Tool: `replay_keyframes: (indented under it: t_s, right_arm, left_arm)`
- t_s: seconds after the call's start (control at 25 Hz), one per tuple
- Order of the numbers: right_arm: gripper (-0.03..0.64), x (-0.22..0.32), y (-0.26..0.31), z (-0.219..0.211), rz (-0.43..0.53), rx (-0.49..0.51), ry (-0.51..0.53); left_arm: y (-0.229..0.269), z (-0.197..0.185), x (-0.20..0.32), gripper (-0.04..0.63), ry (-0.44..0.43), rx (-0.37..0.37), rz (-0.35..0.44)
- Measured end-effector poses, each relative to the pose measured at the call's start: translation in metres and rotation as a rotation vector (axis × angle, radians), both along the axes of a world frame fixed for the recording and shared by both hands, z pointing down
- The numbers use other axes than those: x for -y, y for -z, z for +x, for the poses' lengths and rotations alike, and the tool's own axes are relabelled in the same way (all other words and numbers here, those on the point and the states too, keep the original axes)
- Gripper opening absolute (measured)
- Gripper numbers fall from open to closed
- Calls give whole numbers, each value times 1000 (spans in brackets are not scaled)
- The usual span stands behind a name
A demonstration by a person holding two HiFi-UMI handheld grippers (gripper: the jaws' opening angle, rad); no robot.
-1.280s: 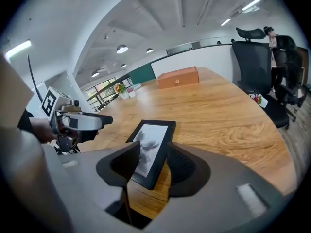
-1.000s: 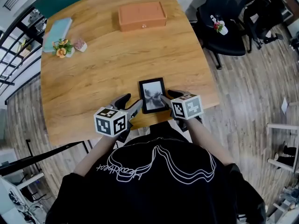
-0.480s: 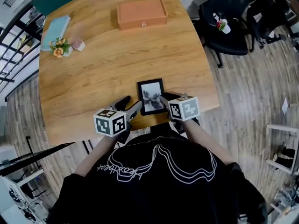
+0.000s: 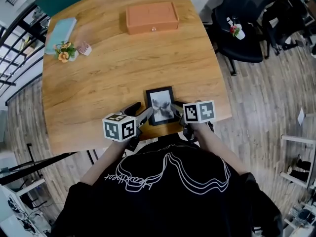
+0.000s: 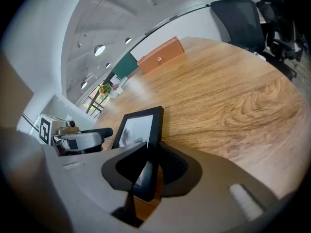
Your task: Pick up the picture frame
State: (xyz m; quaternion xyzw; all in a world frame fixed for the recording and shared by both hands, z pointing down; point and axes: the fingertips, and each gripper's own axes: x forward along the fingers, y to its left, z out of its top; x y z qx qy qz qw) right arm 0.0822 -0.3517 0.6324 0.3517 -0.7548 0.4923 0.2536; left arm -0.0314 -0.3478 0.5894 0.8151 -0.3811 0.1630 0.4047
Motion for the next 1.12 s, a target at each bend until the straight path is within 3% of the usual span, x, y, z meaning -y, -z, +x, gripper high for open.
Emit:
replay_keyframes:
  t_s: [0.4,0.64,0.72,1.12]
  right_arm:
    - [100,3,1,1,-105,129,-27]
    - [100,4,1,2,-141,186,-31]
    - [100,3,1,2,-155,196,-21]
    - [111,4,3,0,-157,186,26]
  left_arm:
    - [-8,25,0,229,-66,-20,-28]
    - [-13,40,-2,210,-108,-59,-85]
    - [-13,43,-2,178,-120,-62,-95]
    - [-2,45,13,142,-106,-116,-82]
